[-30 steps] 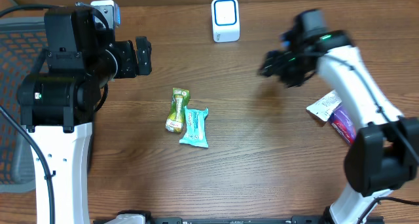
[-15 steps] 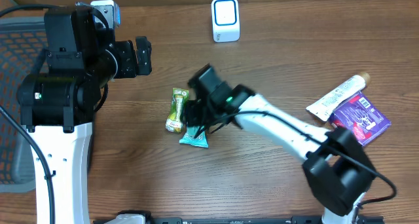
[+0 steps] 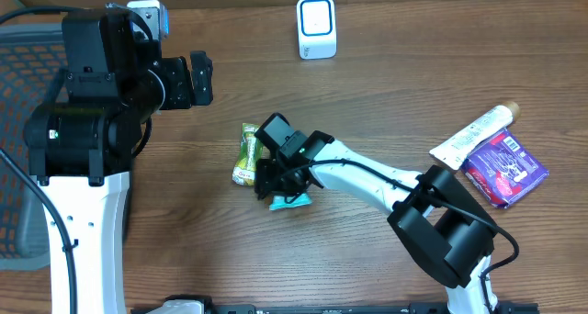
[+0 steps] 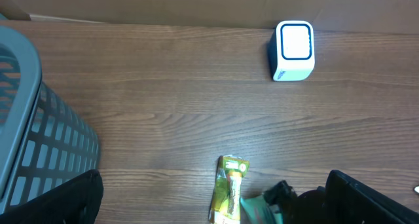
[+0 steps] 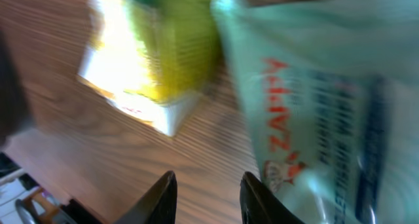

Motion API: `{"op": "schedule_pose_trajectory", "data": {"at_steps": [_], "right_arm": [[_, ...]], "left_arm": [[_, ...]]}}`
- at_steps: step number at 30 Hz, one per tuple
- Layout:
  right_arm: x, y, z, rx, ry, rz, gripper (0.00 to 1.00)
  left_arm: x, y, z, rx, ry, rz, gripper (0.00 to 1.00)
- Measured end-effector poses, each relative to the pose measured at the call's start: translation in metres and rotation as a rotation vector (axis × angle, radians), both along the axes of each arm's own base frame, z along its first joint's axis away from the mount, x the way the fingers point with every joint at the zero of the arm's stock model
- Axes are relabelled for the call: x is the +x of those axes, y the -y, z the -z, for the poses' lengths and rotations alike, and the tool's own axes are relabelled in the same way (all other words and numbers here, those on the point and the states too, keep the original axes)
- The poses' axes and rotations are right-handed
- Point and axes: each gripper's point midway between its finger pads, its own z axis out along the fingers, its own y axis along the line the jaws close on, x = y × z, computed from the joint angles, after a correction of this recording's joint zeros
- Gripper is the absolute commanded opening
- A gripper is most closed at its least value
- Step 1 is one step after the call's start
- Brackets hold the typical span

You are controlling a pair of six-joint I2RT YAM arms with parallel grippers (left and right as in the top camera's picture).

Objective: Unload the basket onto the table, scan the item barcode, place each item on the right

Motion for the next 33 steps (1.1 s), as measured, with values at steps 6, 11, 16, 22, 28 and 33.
{"op": "schedule_pose_trajectory", "data": {"at_steps": [6, 11, 16, 22, 28, 33], "right_arm": [[0.020, 0.057, 0.000, -0.105, -0.047, -0.031, 0.43], [0.046, 0.097, -0.005, -0.119, -0.030, -0.055, 0.52], [0.053, 0.123, -0.038, -0.157, 0.152, -0.270, 0.59], [0.081, 0.136, -0.050, -0.297, 0.297, -0.167, 0.59], [0.096, 0.157, -0.045, -0.354, 0.302, -0.063, 0.56], [0.081, 0.117, -0.047, -0.301, 0.402, -0.288, 0.55]], "left_arm": [[0.000, 0.000, 0.000, 0.000, 0.000, 0.000, 1.00], [0.000, 0.000, 0.000, 0.000, 0.000, 0.000, 1.00], [0.000, 0.000, 0.000, 0.000, -0.001, 0.000, 1.00], [0.000, 0.000, 0.000, 0.000, 0.000, 0.000, 1.00], [0.000, 0.000, 0.000, 0.000, 0.000, 0.000, 0.99], [0.000, 0.000, 0.000, 0.000, 0.000, 0.000, 0.99]]}}
